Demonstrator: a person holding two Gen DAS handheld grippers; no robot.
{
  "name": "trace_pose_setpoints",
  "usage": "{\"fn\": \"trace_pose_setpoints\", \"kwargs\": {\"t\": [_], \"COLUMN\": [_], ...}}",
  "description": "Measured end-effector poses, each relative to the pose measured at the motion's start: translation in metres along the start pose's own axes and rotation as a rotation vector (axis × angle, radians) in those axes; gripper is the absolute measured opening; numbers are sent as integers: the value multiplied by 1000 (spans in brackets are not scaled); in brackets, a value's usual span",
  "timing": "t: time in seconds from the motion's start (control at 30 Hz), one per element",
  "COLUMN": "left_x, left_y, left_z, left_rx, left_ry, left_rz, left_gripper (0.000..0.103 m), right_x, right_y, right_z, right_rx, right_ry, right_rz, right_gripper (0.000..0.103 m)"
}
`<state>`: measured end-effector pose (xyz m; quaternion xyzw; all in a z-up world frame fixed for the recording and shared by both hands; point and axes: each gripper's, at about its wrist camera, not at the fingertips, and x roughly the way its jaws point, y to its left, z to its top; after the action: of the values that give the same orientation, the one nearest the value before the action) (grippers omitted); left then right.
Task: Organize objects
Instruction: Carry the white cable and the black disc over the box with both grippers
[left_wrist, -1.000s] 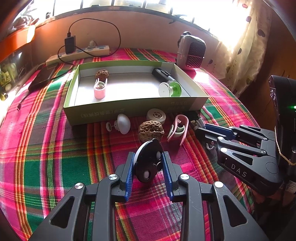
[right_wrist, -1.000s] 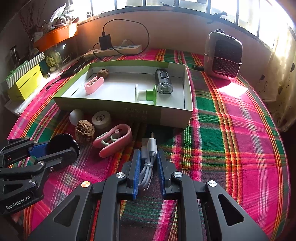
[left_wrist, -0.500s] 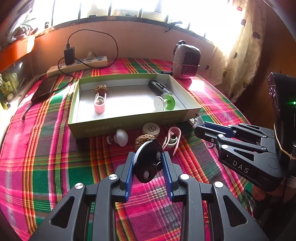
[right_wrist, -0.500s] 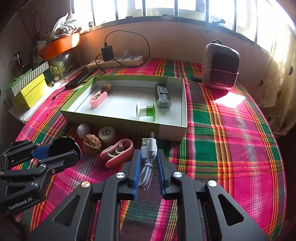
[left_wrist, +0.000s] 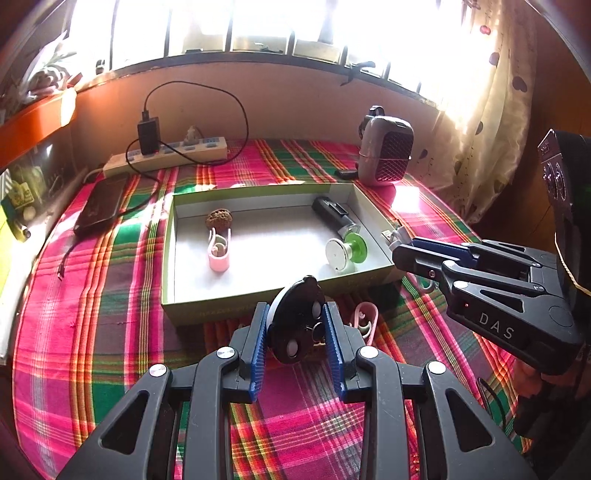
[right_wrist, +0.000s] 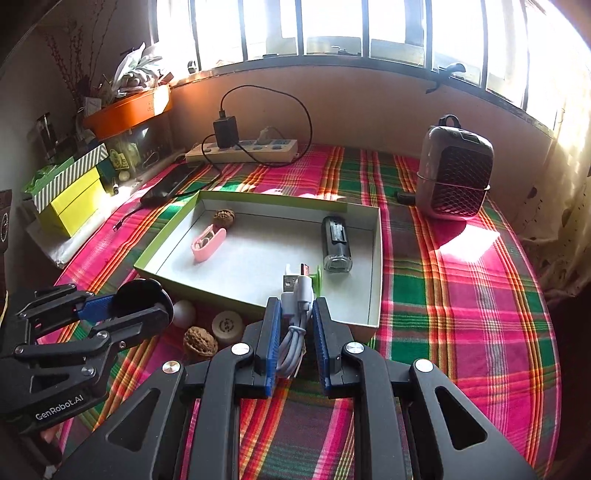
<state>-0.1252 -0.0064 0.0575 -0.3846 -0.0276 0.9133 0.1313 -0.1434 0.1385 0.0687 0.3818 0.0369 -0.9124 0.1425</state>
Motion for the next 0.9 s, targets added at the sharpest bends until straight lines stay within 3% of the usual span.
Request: {"fn": "trace_pose_setpoints", "kwargs": {"t": [0.43, 0.9], "left_x": [25, 82], "left_y": [10, 17], "left_z": [32, 66], "left_rx": [3, 34], "left_ry": [-1, 56], "left_rz": [29, 55], "left_gripper": [27, 27], "right_x": [47, 104], "right_y": [-8, -18], "right_z": [54, 66], "right_rx": [2, -22], "right_ry": [33, 123], "right_rz": [40, 45], "right_gripper": [18, 18]}}
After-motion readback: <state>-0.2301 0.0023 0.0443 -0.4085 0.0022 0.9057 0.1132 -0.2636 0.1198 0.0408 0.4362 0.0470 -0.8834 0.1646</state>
